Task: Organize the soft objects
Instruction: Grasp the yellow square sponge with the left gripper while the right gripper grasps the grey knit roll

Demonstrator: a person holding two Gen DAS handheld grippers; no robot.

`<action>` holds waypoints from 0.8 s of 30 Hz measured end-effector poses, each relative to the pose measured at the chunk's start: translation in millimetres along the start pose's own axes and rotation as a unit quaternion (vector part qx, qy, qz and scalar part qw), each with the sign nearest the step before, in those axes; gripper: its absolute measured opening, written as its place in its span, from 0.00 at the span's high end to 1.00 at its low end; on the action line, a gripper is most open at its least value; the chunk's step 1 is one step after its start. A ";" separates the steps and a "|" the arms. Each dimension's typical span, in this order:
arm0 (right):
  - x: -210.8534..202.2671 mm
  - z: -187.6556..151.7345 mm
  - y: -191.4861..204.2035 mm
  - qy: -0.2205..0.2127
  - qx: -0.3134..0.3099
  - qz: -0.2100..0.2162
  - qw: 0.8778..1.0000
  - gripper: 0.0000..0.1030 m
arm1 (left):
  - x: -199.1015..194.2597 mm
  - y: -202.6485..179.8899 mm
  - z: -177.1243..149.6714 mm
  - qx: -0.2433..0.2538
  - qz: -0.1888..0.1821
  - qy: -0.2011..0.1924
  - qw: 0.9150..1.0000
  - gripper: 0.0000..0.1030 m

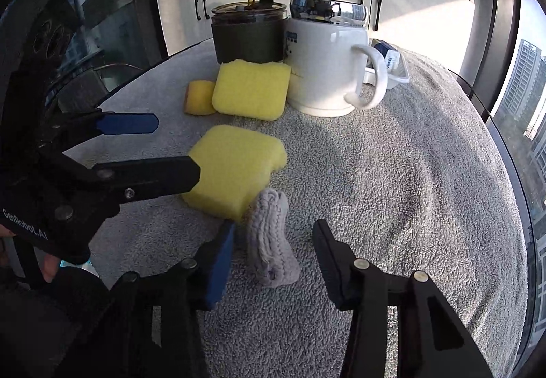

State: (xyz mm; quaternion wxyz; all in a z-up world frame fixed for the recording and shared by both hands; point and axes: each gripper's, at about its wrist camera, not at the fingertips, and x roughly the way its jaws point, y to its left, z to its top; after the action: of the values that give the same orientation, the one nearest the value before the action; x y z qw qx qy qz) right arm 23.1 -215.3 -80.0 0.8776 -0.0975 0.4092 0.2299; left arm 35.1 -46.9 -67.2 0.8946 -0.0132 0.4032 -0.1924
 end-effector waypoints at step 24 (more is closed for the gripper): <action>-24.0 -5.0 -16.6 -0.015 0.000 -0.008 1.000 0.76 | 45.4 -25.2 7.6 0.007 0.088 0.050 0.995 0.09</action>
State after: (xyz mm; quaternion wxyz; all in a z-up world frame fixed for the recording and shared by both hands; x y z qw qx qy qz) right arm 14.3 -239.4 -65.2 0.8853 -0.0975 0.3951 0.2249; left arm 59.5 -87.3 -90.1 0.8867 0.0381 0.4459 -0.1160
